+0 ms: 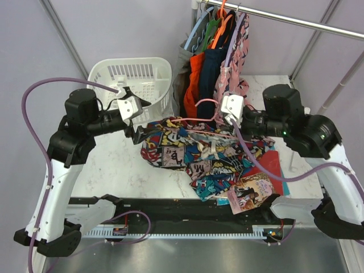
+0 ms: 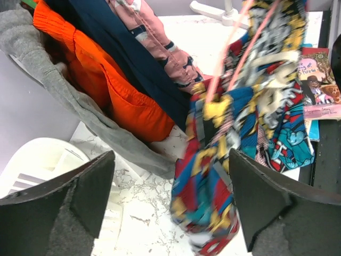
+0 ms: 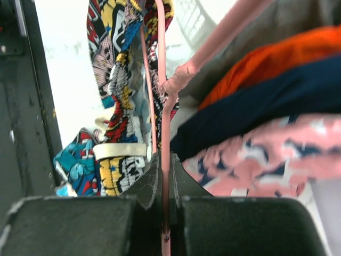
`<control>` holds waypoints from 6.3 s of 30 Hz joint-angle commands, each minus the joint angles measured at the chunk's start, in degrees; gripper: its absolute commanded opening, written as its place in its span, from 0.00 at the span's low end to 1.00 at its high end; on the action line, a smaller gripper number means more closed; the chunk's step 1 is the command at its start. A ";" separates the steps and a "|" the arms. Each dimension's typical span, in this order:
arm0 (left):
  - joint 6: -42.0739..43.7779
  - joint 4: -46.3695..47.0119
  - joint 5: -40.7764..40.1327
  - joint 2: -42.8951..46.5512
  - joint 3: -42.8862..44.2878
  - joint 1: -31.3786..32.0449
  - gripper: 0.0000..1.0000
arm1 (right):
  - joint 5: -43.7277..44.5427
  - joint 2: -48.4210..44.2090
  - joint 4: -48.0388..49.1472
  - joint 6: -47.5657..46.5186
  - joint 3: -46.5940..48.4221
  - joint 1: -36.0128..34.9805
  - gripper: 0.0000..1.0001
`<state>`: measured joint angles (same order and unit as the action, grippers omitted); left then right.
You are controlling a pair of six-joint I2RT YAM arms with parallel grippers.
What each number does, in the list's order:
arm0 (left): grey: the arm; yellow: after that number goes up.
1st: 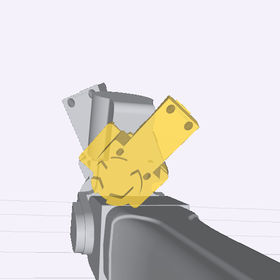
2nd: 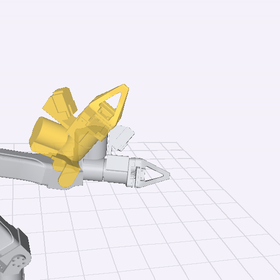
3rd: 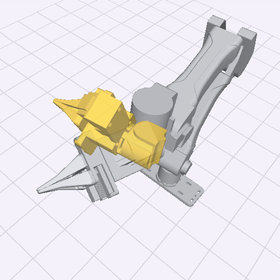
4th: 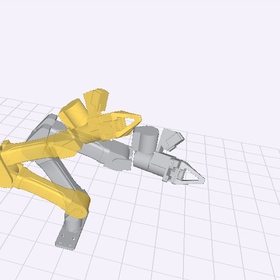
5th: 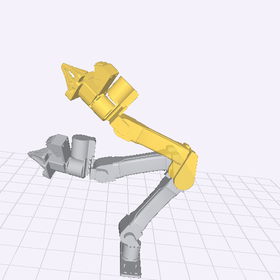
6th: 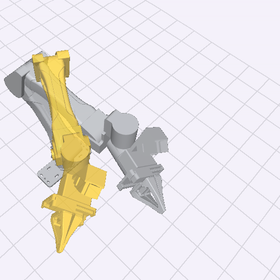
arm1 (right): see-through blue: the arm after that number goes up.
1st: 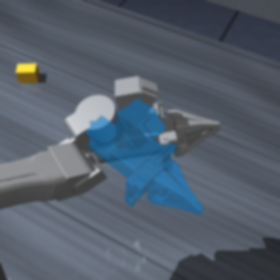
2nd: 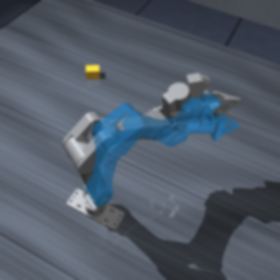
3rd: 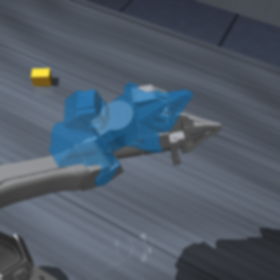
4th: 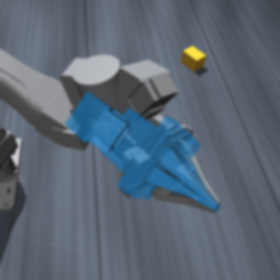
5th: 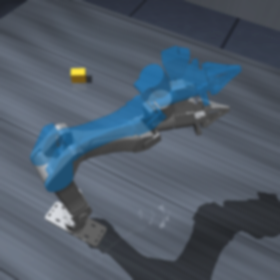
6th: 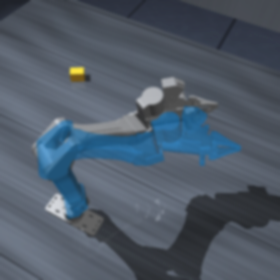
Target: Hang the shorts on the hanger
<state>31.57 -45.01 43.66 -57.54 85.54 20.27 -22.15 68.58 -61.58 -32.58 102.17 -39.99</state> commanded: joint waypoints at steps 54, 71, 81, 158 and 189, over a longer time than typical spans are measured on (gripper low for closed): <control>-14.69 19.08 5.38 -5.13 -13.64 17.87 0.89 | 57.58 17.54 -12.07 21.07 34.22 30.67 0.00; -16.89 20.84 5.56 -1.53 -19.44 17.87 0.89 | 43.42 19.83 5.50 28.35 33.63 34.19 0.00; -17.33 20.58 5.21 1.28 -21.81 17.96 0.90 | 35.78 23.35 10.52 30.82 29.67 34.45 0.00; -21.72 18.56 0.91 0.06 -22.87 17.87 0.92 | 48.26 16.16 29.60 32.05 5.76 21.09 0.70; -24.90 -6.57 -25.37 14.55 -21.80 -18.08 0.99 | 20.30 -30.87 20.10 30.29 -35.28 22.06 0.98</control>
<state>1.83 -43.29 29.78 -45.52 68.03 2.59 -0.82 40.32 -42.50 -2.17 70.83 -18.74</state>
